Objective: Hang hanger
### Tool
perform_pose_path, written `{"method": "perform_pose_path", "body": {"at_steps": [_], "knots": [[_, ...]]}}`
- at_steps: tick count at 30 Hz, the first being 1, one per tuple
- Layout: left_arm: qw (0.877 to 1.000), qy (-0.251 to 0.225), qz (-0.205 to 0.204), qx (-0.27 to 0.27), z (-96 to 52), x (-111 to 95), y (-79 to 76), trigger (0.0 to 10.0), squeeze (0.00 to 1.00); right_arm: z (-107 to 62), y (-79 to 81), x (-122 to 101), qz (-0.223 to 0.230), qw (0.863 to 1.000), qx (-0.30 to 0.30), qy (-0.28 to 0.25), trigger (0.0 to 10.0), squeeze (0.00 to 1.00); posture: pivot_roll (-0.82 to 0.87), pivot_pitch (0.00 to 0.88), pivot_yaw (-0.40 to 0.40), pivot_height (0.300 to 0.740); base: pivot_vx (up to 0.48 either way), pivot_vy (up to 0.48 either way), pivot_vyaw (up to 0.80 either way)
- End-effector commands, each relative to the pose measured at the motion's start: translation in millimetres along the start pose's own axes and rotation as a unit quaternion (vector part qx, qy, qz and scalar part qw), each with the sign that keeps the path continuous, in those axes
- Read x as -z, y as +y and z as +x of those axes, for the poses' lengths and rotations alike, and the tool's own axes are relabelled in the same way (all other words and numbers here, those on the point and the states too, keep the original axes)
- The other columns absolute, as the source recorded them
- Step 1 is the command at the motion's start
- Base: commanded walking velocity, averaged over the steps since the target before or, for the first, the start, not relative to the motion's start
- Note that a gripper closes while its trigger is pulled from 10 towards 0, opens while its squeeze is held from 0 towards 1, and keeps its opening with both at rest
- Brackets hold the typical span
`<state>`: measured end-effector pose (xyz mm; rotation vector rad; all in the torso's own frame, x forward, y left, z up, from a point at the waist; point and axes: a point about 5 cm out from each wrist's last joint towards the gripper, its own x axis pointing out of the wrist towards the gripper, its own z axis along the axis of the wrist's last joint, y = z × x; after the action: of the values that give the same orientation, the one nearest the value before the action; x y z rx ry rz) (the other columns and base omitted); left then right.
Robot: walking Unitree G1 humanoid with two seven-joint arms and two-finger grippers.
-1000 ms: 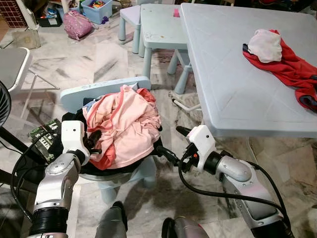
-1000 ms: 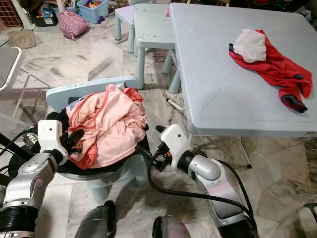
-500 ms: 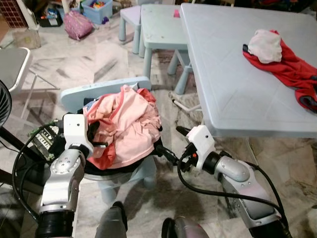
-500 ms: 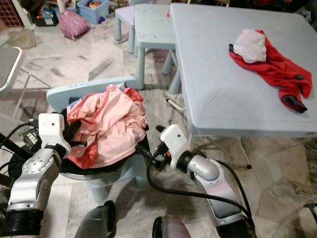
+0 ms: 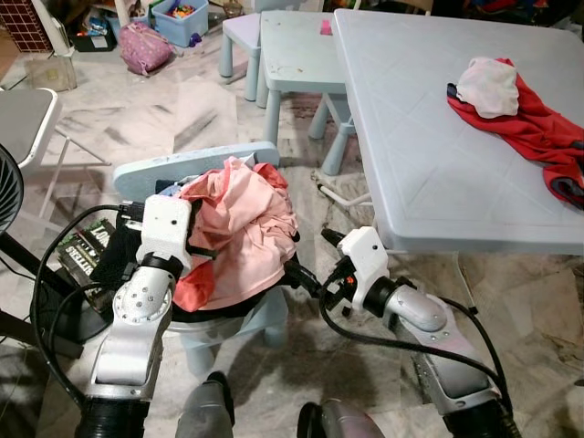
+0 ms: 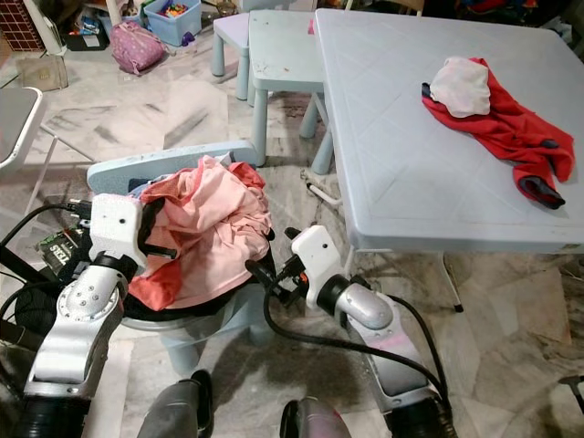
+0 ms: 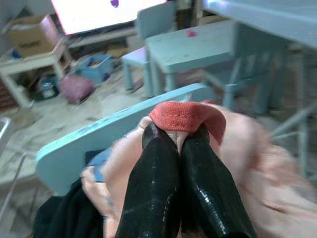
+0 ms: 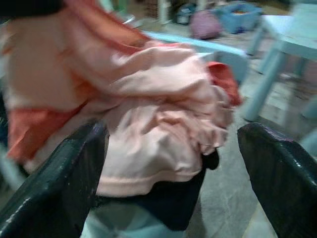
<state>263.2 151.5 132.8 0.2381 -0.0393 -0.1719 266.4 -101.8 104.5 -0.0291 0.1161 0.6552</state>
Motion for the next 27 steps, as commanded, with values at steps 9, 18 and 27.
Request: {"method": "perform_pose_path", "body": {"at_steps": [9,18,27], "knots": [[0.998,0.014,0.003,0.058,-20.4,3.7,-18.8,2.1,0.00,3.3,-19.5,-5.1,0.030,0.996,0.077,-0.031,10.0,0.00,0.06,0.088,-0.026,0.740,0.000,0.000,0.00],[0.998,0.023,-0.010,0.058,-33.5,9.0,-23.5,0.0,0.00,0.1,-51.3,-7.1,0.051,0.973,0.214,-0.063,10.0,0.00,0.07,0.054,-0.015,0.740,0.000,0.000,0.00],[1.000,-0.010,0.013,-0.001,-12.7,-5.5,-12.9,10.0,0.00,5.5,-56.2,-13.7,0.025,0.969,0.233,-0.073,10.0,0.00,0.07,0.027,-0.002,0.740,0.000,0.000,0.00]]}}
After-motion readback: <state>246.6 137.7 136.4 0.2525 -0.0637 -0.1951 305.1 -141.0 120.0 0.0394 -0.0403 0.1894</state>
